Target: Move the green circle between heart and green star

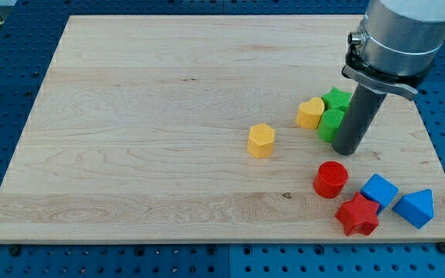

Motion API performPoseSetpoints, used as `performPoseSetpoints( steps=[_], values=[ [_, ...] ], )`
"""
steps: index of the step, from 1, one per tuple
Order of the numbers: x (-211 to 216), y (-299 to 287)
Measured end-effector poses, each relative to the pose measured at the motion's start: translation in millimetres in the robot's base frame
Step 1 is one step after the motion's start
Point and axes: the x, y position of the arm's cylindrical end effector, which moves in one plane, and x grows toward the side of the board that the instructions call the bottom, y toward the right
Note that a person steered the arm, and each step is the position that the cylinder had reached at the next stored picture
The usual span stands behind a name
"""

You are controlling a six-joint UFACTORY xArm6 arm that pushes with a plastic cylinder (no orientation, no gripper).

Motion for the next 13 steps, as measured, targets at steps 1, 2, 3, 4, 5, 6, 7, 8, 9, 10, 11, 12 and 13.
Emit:
performPoseSetpoints(
  steps=[1, 2, 3, 4, 5, 6, 7, 8, 9, 10, 11, 12, 13],
  values=[
    [-1, -6],
    [-1, -32],
    [-4, -53],
    [-19, -57],
    [-32, -49],
    [-32, -24],
    [-32, -15],
    [-32, -15],
    [-13, -10],
    [13, 13],
    [11, 40],
    [5, 42],
    [-12, 42]
  ],
)
